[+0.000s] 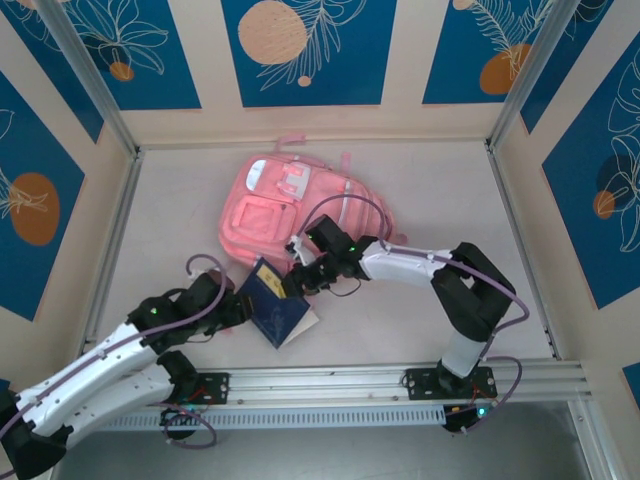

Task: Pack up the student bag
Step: Pick up the book from the bottom-center of the table, then pass the book.

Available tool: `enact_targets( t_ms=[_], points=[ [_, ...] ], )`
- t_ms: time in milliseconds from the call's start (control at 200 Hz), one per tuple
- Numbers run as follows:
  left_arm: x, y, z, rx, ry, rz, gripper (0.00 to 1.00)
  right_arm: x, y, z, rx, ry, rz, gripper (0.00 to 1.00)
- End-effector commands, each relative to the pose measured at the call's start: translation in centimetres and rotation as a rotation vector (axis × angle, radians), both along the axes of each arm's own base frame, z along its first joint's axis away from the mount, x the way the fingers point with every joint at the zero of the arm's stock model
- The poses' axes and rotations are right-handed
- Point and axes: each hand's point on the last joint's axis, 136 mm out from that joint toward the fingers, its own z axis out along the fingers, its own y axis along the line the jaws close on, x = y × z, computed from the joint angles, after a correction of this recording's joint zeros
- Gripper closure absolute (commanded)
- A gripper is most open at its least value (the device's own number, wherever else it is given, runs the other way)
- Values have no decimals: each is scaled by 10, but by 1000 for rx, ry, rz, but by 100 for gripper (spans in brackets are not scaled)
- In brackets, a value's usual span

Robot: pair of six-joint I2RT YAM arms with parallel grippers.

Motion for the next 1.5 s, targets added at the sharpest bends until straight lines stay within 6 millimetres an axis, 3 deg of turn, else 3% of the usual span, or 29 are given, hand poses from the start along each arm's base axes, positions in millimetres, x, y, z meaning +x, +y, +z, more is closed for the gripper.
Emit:
enact_targets(
  t_ms=[0,170,320,465,560,815,1140,1180,1305,1410,1495],
  points=[
    [-5,28,13,78,0,80,38,3,6,54,175,-2,-46,95],
    [-1,23,40,-19,-36,119,26,5,-7,100,284,-59,-135,93],
    [13,12,81,-126,-137,122,19,3,-18,128,386,-70,-189,90],
    [27,-17,123,-305,-250,47,23,-1,-24,146,453,-69,-207,89],
    [34,-29,134,-379,-277,32,31,-4,-27,155,485,-73,-218,88],
    [45,-58,130,-553,-230,27,53,-7,-33,171,549,-77,-240,88],
    [49,-60,145,-645,-269,58,96,-5,-36,165,552,-61,-270,86],
    [49,-59,145,-650,-272,64,100,-4,-37,163,541,-61,-278,83],
    [48,-55,148,-661,-288,78,100,1,-45,154,486,-87,-333,65],
    [46,-52,152,-676,-299,85,100,5,-56,147,427,-116,-399,33],
    [46,-51,158,-690,-312,86,100,8,-65,140,377,-134,-433,20]
  ],
)
